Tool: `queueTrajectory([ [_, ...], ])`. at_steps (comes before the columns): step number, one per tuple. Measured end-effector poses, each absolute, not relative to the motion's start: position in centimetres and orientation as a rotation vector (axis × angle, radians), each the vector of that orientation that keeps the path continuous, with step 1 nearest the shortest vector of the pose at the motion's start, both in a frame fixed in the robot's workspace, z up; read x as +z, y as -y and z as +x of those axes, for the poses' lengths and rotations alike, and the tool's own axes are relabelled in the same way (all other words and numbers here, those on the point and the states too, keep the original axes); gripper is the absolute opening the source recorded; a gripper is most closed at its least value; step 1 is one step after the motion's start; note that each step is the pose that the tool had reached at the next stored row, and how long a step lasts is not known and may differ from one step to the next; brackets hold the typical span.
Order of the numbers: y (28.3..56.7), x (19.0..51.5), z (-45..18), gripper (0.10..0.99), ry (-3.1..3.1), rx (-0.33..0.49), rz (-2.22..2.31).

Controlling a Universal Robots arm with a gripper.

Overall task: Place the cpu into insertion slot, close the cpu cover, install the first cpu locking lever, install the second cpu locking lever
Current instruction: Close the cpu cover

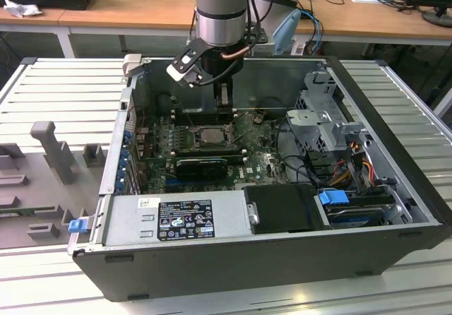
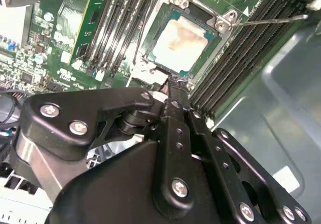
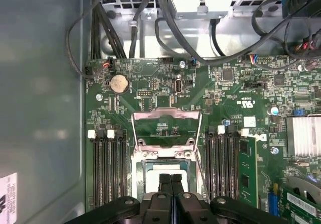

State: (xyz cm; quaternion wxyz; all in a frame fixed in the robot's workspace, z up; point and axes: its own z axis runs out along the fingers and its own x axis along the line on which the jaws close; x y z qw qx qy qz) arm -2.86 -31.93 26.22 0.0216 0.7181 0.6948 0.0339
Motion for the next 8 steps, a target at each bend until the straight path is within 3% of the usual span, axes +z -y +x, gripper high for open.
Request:
queueTrajectory([
  [8,32.0,27.1,-0.7,0.106,-2.162,0.086,2.235],
])
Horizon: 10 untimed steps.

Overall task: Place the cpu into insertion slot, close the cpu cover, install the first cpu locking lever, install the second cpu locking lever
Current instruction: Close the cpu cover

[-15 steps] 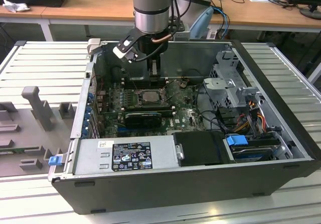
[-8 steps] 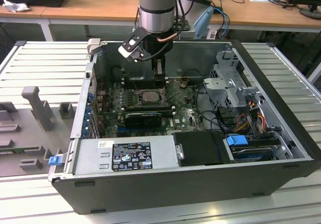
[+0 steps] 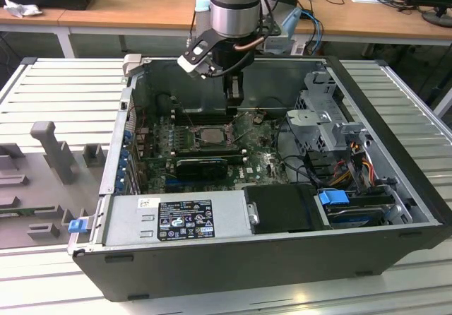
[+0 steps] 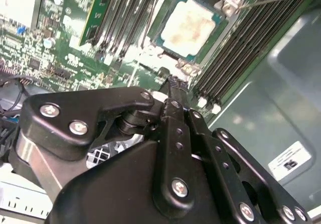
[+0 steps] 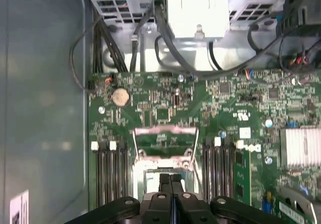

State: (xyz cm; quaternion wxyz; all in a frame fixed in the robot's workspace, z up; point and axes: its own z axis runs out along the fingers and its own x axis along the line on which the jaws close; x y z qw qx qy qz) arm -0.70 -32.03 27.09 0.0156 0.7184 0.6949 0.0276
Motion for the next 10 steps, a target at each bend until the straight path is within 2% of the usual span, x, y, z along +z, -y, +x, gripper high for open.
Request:
queueTrajectory([
  [10,32.1,26.6,3.4,0.106,-2.167,0.084,2.232],
])
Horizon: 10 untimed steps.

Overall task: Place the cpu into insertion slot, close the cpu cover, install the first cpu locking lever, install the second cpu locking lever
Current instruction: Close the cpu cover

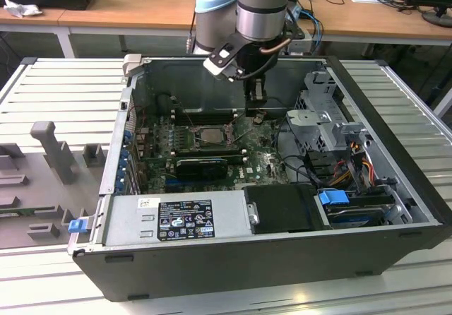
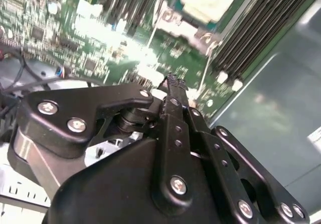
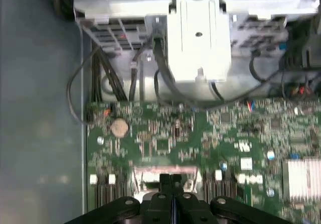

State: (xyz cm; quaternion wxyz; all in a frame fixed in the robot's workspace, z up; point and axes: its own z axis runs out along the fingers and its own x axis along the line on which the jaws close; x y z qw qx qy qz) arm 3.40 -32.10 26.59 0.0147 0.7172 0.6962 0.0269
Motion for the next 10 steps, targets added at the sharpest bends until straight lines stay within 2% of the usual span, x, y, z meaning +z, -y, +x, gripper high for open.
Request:
queueTrajectory([
  [10,32.1,25.1,5.6,0.106,-2.210,0.079,2.198],
])
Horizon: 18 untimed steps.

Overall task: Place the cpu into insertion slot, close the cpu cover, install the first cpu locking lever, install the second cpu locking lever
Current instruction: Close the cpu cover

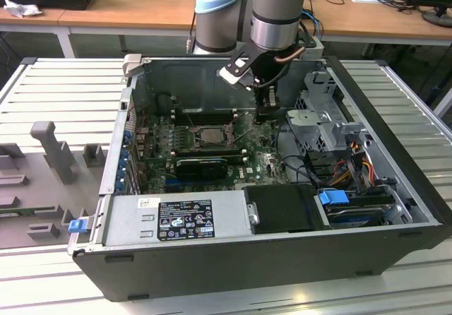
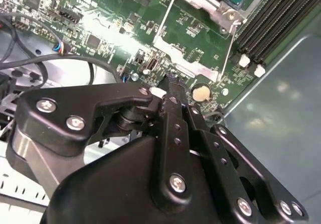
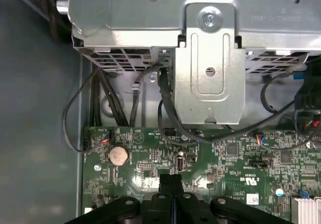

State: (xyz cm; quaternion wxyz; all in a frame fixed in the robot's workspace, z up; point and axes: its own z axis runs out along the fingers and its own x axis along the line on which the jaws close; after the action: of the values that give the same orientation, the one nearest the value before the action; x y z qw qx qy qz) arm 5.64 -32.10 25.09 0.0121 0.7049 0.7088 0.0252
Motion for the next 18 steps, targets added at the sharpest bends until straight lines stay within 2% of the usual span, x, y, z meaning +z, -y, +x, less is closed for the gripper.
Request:
queueTrajectory([
  [18,32.1,24.9,3.5,0.106,-2.218,0.062,2.205],
])
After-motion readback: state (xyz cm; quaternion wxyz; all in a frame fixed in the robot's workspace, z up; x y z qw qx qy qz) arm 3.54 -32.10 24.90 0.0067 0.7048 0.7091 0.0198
